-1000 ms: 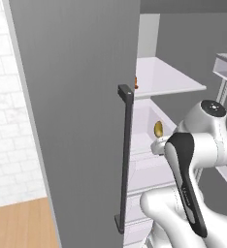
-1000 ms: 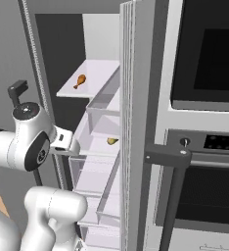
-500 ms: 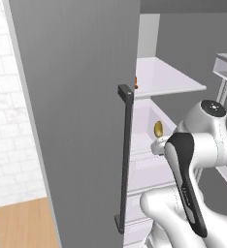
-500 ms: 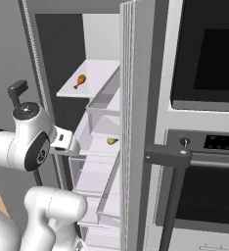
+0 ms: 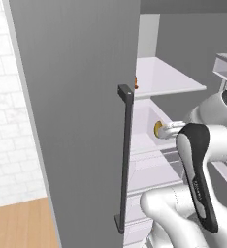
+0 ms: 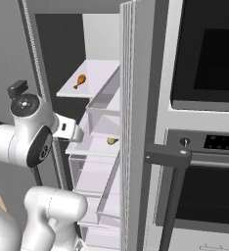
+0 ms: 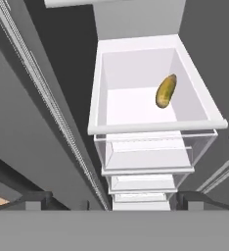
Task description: Place one cucumber and one chicken drumstick in each tupperware on the nearby counter, to pack two identical lunches.
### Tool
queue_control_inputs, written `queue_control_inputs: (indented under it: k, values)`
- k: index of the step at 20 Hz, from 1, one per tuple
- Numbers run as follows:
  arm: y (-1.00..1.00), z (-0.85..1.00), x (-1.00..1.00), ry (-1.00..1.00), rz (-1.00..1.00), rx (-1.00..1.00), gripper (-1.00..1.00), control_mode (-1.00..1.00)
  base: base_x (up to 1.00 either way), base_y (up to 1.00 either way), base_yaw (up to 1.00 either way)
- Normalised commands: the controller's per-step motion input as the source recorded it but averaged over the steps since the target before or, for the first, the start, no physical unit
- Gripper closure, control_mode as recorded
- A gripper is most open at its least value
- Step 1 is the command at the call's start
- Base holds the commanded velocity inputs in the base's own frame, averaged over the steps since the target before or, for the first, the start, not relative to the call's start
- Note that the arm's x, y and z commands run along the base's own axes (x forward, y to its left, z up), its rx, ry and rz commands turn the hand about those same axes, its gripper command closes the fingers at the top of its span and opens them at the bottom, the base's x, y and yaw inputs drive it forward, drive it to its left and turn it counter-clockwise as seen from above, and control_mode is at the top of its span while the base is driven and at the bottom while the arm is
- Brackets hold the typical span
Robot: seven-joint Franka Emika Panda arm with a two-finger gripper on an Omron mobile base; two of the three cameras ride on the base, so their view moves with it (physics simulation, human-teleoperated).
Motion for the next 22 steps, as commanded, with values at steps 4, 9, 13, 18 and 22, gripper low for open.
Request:
queue_control_inputs:
  k: [4,9,13,18,22]
  values:
    - [-0.01,0.79,0.55,0.11,0.0,0.12,-1.0,-1.0,0.0,0.0,0.0]
    - [0.0,0.27,0.81,0.05,0.04,0.1,-1.0,-1.0,0.0,0.0,0.0]
    - [0.0,0.11,0.94,0.0,0.13,0.02,-1.0,-1.0,0.0,0.0,0.0]
    - [0.0,0.17,0.74,-0.02,0.1,0.02,-1.0,-1.0,0.0,0.0,0.0]
    - [0.0,0.32,0.58,-0.06,0.11,0.1,-1.0,-1.0,0.0,0.0,0.0]
